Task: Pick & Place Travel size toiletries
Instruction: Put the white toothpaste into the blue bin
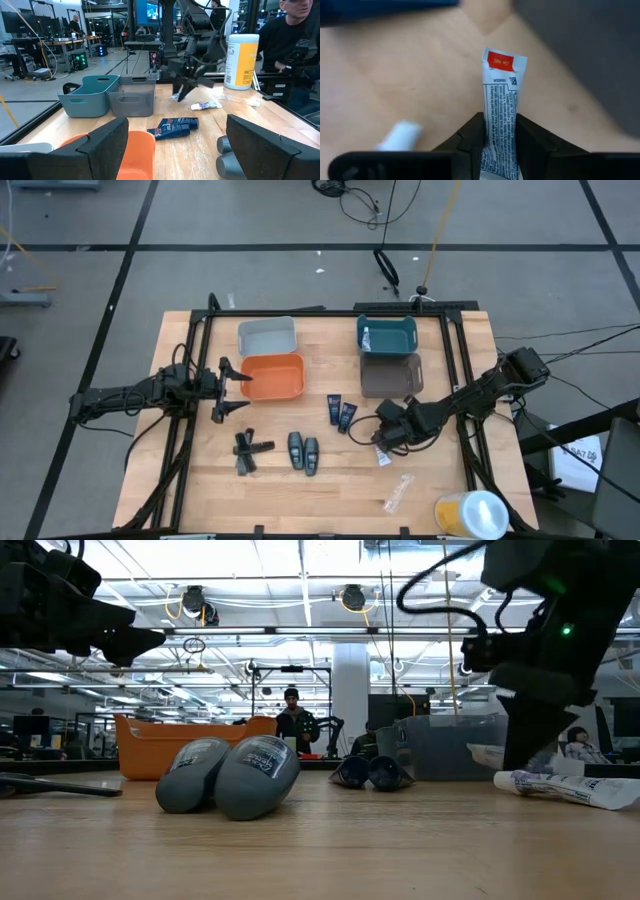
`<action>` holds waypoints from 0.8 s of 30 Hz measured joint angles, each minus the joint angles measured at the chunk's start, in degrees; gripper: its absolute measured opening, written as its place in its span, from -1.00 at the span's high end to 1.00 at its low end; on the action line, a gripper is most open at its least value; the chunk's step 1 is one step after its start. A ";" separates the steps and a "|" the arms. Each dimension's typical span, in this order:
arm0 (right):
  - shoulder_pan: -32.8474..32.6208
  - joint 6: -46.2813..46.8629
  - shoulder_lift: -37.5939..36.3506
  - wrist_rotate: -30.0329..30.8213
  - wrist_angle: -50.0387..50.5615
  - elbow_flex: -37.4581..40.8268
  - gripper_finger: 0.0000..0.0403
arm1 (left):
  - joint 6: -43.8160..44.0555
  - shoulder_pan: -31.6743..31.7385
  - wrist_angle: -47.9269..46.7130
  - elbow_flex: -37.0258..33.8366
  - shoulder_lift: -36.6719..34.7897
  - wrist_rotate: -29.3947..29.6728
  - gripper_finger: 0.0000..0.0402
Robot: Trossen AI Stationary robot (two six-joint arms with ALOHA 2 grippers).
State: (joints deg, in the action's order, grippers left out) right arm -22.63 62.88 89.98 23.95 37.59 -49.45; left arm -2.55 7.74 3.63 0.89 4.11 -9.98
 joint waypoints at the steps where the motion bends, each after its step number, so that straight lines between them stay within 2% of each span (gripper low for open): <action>1: -0.22 -0.18 -0.32 -0.03 -0.30 -0.03 0.57 | 0.00 0.01 -0.01 0.00 0.01 0.00 -0.64; 8: -0.87 -4.69 -1.25 0.02 -3.97 -0.11 0.57 | 0.00 0.01 0.01 0.00 0.01 -0.02 -0.64; 18: -1.86 -17.72 -1.30 -0.13 -12.89 -0.22 0.57 | 0.00 0.01 0.01 0.00 0.00 -0.02 -0.64; 24: -1.86 -20.73 -1.54 -0.16 -14.98 -0.22 0.57 | 0.00 0.00 0.01 0.00 0.01 -0.02 -0.64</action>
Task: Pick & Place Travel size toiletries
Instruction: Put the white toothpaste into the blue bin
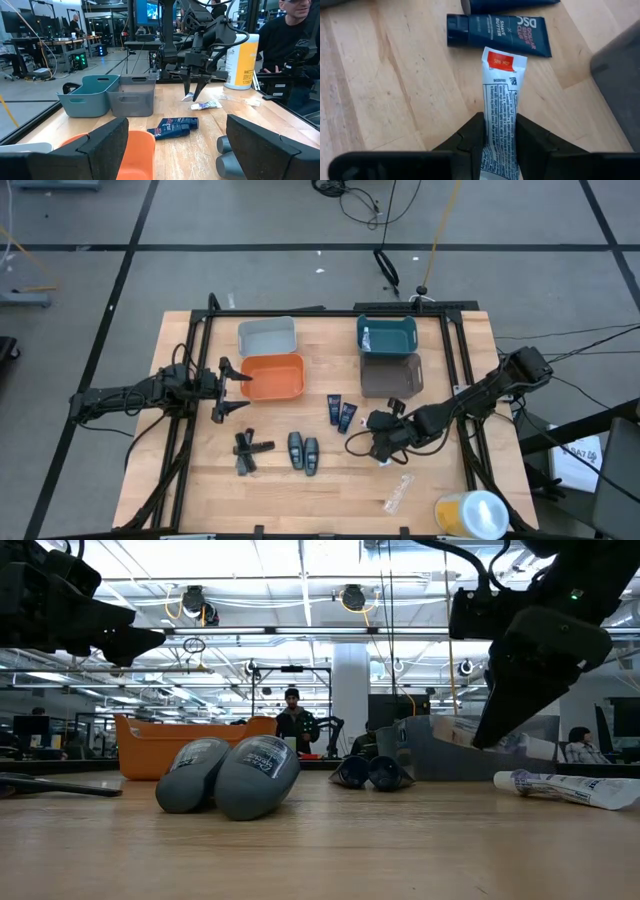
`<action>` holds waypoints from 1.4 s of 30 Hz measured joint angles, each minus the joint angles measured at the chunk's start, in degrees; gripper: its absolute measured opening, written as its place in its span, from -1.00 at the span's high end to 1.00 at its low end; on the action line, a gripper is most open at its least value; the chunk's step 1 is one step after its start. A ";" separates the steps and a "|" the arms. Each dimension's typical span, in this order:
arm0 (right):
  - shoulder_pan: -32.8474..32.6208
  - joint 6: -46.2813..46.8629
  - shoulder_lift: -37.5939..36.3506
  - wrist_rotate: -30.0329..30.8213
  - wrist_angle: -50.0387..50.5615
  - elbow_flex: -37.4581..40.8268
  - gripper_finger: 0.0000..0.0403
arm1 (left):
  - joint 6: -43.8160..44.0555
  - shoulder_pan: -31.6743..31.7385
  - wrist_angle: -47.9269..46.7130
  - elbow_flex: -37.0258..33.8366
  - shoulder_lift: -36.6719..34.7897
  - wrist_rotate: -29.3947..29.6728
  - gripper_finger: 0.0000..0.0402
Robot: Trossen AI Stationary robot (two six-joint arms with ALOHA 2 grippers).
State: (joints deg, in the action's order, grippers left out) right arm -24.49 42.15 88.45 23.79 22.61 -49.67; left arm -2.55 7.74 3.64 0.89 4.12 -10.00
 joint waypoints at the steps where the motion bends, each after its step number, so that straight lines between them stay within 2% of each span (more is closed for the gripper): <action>1: 0.00 -0.04 -0.12 0.04 0.04 0.00 0.57 | 0.00 0.01 0.00 0.00 0.00 0.00 -0.64; 10: 0.00 -2.59 -0.26 0.00 -0.03 -0.09 0.67 | 0.00 0.01 0.00 0.00 0.00 0.01 -0.64; 20: 0.00 -3.04 -3.98 0.25 -0.09 -0.09 0.71 | 0.00 0.01 -0.01 0.00 0.00 0.03 -0.64; 36: 0.02 -12.21 -13.46 2.03 -1.92 -0.09 0.71 | 0.00 0.01 -0.02 0.00 0.00 0.02 -0.64; 42: 0.02 -17.30 -16.10 1.95 -5.68 -0.09 0.71 | 0.00 0.01 -0.02 0.00 -0.02 0.02 -0.64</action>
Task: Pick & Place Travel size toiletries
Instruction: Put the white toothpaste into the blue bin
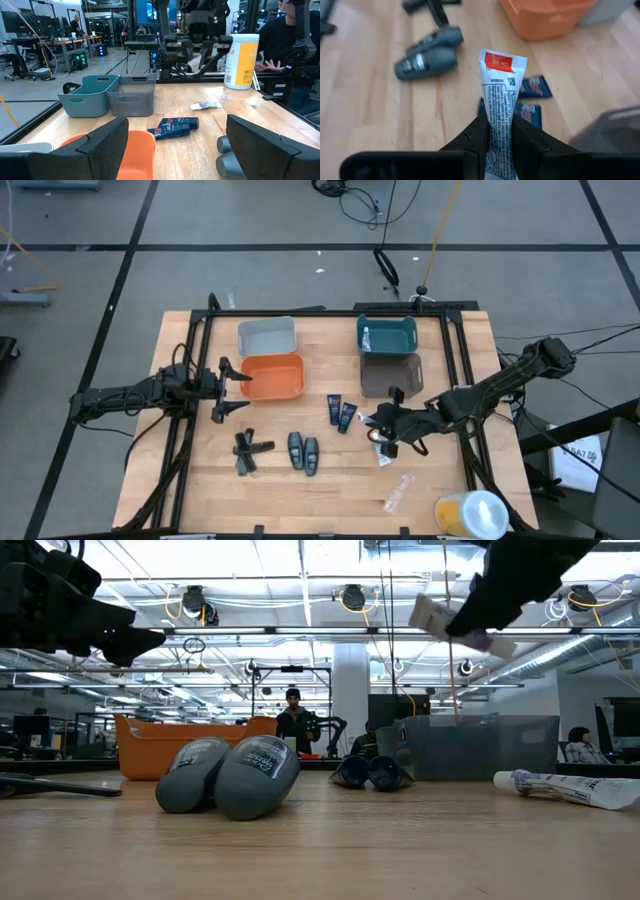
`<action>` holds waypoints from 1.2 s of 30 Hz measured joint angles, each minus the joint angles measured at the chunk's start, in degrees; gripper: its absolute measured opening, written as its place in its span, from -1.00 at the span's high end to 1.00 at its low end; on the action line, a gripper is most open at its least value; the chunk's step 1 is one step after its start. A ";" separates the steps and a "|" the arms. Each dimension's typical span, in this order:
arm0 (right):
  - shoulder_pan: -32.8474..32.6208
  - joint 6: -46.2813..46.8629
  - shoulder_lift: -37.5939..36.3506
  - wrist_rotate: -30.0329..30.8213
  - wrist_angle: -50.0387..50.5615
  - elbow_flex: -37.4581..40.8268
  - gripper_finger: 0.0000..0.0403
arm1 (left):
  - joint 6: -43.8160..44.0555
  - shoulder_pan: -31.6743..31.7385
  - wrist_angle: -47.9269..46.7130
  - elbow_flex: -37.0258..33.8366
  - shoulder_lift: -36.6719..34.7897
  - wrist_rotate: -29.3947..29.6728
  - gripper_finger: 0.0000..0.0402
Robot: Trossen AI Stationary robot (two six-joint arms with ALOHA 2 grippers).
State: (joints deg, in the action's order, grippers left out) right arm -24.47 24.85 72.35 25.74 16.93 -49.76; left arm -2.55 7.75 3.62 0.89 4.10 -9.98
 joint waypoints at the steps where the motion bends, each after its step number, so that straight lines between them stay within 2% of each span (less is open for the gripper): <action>1: 0.00 -0.54 -0.34 0.00 -0.22 0.00 0.71 | 0.00 0.00 0.01 0.00 0.02 -0.01 -0.64; 14: 0.09 -5.65 -3.63 0.07 -3.13 0.00 0.71 | 0.00 0.00 0.00 0.00 0.00 0.00 -0.64; 26: 0.46 -8.29 -3.71 0.97 -3.50 0.00 0.71 | 0.00 -0.01 0.00 0.00 0.02 -0.02 -0.64; 29: 2.15 -9.17 -3.94 3.01 -4.49 0.00 0.71 | 0.00 0.00 0.00 0.00 0.01 0.00 -0.64; 36: 10.16 -14.88 -5.04 2.99 -5.99 0.00 0.71 | 0.00 0.00 0.00 0.00 0.01 -0.02 -0.64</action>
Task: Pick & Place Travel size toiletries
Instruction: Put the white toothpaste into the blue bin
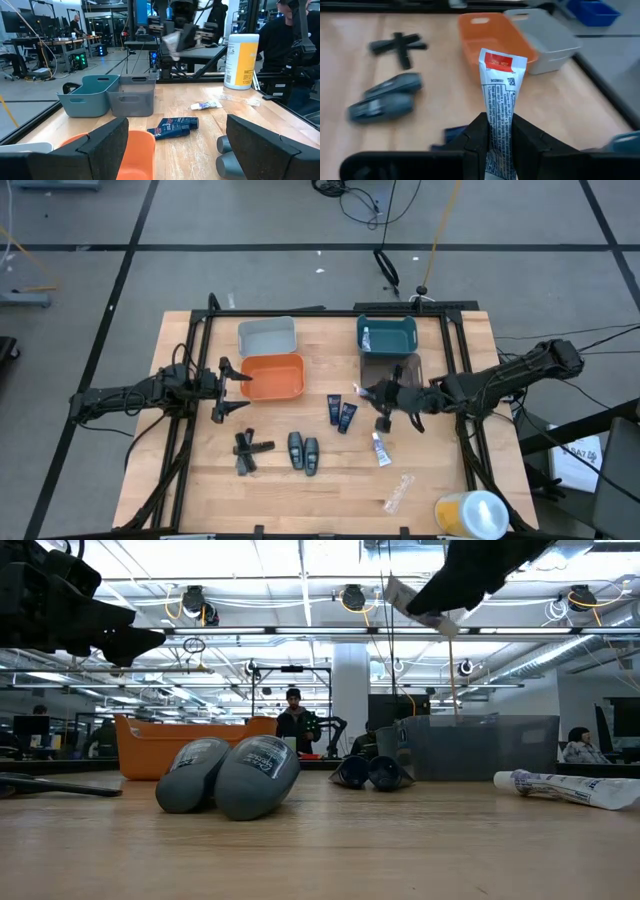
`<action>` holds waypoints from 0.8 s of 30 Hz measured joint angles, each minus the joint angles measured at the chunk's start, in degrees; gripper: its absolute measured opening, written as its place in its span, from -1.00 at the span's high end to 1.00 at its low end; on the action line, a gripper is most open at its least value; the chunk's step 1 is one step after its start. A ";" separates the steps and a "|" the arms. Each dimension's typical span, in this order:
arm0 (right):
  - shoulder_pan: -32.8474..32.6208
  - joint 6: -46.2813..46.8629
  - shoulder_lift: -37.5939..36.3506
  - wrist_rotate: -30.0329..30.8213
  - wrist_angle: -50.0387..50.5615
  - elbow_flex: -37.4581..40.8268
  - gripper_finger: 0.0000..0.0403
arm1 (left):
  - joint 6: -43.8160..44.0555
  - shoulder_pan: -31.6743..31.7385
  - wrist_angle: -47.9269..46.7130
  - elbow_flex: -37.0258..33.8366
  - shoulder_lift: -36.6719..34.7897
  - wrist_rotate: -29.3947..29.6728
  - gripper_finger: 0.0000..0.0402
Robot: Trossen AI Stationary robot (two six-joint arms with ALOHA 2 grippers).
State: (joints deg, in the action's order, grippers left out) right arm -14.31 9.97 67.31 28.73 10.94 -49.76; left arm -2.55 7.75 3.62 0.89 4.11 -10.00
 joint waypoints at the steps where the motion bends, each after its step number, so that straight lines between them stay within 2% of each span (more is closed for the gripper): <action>1: 1.34 -0.98 -0.31 -0.08 0.06 0.00 0.71 | 0.00 -0.01 0.00 0.00 0.00 0.00 -0.64; 7: 11.90 -5.72 -1.79 -0.20 0.04 0.00 0.71 | 0.00 -0.02 0.00 0.00 -0.01 0.00 -0.64; 13: 25.27 -9.21 -1.60 -0.60 0.20 0.00 0.71 | 0.00 0.00 0.00 0.00 0.01 0.02 -0.64; 20: 38.14 -14.04 0.11 -9.51 -0.33 0.12 0.71 | 0.00 0.00 0.00 0.00 -0.01 0.02 -0.64; 24: 42.64 -15.81 0.75 -10.69 -8.58 4.89 0.71 | 0.00 0.00 0.00 0.00 0.00 0.02 -0.64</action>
State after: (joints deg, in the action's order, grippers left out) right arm 28.33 -5.84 68.06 18.04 2.36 -44.87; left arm -2.55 7.75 3.62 0.89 4.11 -9.98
